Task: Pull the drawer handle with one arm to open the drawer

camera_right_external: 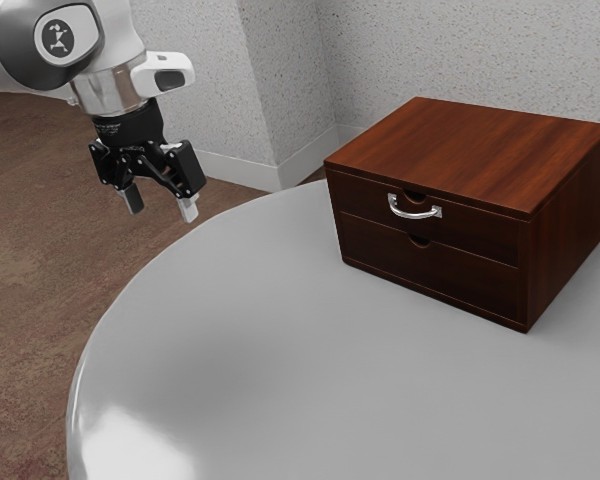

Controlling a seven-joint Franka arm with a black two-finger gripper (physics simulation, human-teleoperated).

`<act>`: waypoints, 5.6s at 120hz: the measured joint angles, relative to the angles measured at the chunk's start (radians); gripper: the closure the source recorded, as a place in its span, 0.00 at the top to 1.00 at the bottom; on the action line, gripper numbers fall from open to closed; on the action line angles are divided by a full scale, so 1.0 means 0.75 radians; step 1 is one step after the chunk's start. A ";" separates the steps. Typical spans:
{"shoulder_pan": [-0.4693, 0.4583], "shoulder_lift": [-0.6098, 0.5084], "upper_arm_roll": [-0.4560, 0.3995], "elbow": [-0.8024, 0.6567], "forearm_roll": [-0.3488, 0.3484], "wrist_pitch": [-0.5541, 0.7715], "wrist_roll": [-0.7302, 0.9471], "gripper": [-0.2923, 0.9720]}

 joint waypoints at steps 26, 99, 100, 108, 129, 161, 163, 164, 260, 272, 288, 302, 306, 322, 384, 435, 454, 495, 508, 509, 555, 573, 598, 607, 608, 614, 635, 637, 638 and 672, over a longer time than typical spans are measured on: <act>-0.010 -0.004 0.050 -0.006 -0.057 0.000 0.008 0.77; 0.230 -0.027 -0.190 0.292 -0.115 0.080 1.134 0.77; 0.226 -0.025 -0.190 0.290 -0.115 0.078 1.147 0.77; 0.180 0.013 -0.190 0.269 -0.115 0.069 1.241 0.77; -0.027 0.041 -0.221 0.253 -0.073 0.126 1.444 0.77; -0.118 -0.101 -0.251 -0.098 0.025 0.450 1.655 0.77; -0.117 -0.096 -0.252 -0.103 0.026 0.468 1.663 0.77; -0.116 -0.093 -0.252 -0.104 0.025 0.476 1.666 0.77; -0.031 0.191 -0.259 -0.052 -0.074 0.814 1.728 0.49; -0.057 0.206 -0.305 -0.050 0.035 0.834 1.723 0.47; -0.066 0.243 -0.322 -0.026 0.132 0.843 1.703 0.46; -0.078 0.274 -0.329 0.005 0.158 0.846 1.686 0.45; -0.081 0.277 -0.335 0.012 0.160 0.844 1.680 0.45; -0.097 0.314 -0.351 0.041 0.170 0.838 1.661 0.45; -0.106 0.427 -0.352 0.075 0.195 0.911 1.673 0.41; -0.105 0.476 -0.351 0.120 0.175 0.968 1.697 0.40; -0.102 0.492 -0.350 0.122 0.175 0.989 1.714 0.41; -0.092 0.523 -0.344 0.122 0.159 1.021 1.748 0.40; -0.083 0.529 -0.344 0.122 0.156 1.025 1.756 0.38; -0.083 0.529 -0.343 0.122 0.156 1.026 1.756 0.38; -0.076 0.548 -0.342 0.122 0.139 1.039 1.778 0.35; -0.075 0.552 -0.342 0.122 0.132 1.040 1.783 0.33; -0.066 0.531 -0.344 0.105 0.121 1.039 1.789 0.29; -0.062 0.518 -0.344 0.086 0.119 1.040 1.790 0.30; -0.061 0.518 -0.344 0.084 0.119 1.040 1.790 0.30; -0.060 0.514 -0.345 0.078 0.117 1.040 1.791 0.29; -0.059 0.489 -0.350 0.048 0.102 1.040 1.792 0.28; -0.059 0.488 -0.350 0.045 0.101 1.040 1.792 0.28; -0.059 0.487 -0.351 0.043 0.101 1.040 1.792 0.28; -0.058 0.455 -0.366 0.006 0.085 1.038 1.793 0.29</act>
